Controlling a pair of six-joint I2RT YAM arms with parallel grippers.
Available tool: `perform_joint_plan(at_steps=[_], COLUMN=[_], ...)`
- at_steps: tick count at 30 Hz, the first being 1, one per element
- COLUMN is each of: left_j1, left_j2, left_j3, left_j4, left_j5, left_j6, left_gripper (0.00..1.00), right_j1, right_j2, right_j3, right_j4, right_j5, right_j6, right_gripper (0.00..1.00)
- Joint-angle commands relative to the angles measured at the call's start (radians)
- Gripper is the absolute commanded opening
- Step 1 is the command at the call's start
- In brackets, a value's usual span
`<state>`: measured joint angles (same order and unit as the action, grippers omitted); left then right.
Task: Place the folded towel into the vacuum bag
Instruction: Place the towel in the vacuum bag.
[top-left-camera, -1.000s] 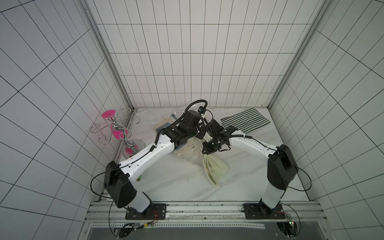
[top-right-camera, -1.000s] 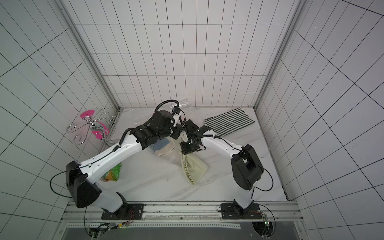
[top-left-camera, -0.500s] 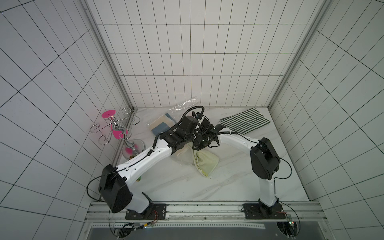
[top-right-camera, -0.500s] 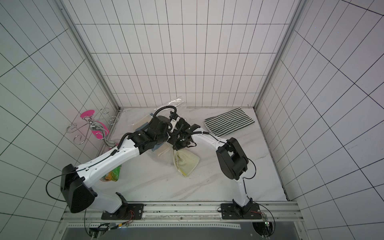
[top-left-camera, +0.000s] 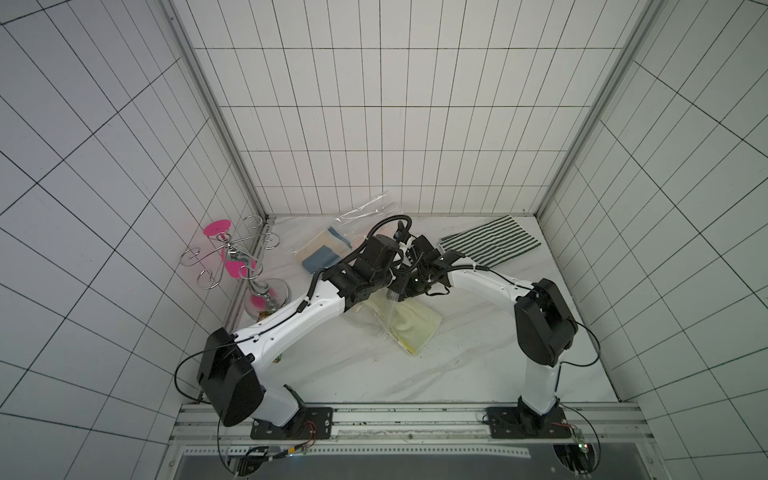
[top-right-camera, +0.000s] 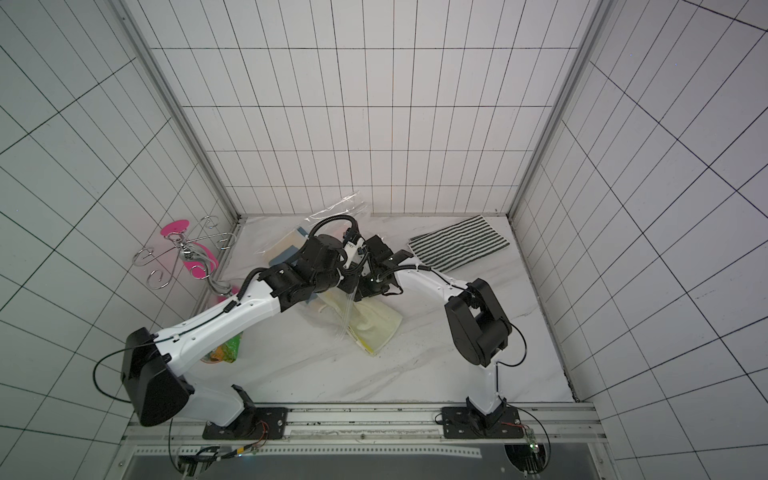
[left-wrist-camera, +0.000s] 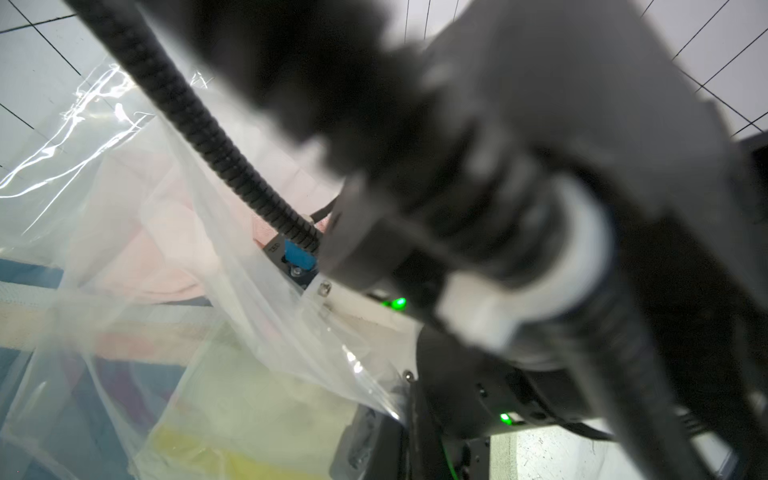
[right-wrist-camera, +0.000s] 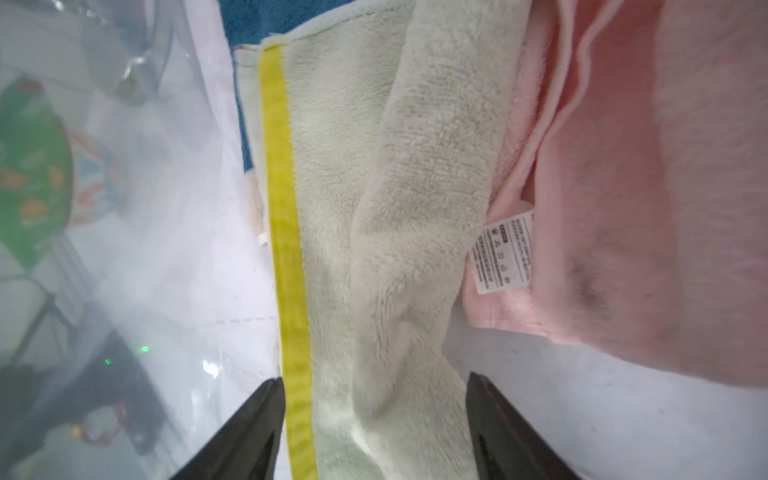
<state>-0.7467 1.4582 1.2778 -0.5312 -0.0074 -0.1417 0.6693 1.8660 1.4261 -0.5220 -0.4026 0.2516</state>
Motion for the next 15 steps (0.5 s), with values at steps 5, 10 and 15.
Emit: perform_joint_plan(at_steps=[5, 10, 15], left_j1=[-0.009, 0.0, 0.0], left_j2=[-0.001, -0.009, -0.019], left_j3=[-0.015, -0.017, -0.025], left_j4=[0.007, -0.003, -0.03], left_j5=[0.02, 0.02, 0.054], left_j6=[-0.002, -0.005, -0.006], left_gripper=[0.0, 0.0, 0.0], right_j1=[-0.014, -0.034, -0.101], right_j2=[-0.185, -0.325, -0.424], right_j3=[-0.191, -0.365, -0.484], right_j4=[0.019, 0.02, -0.007], right_j5=[-0.083, -0.048, 0.117], right_j6=[0.021, 0.047, 0.095], right_gripper=[0.81, 0.8, 0.86])
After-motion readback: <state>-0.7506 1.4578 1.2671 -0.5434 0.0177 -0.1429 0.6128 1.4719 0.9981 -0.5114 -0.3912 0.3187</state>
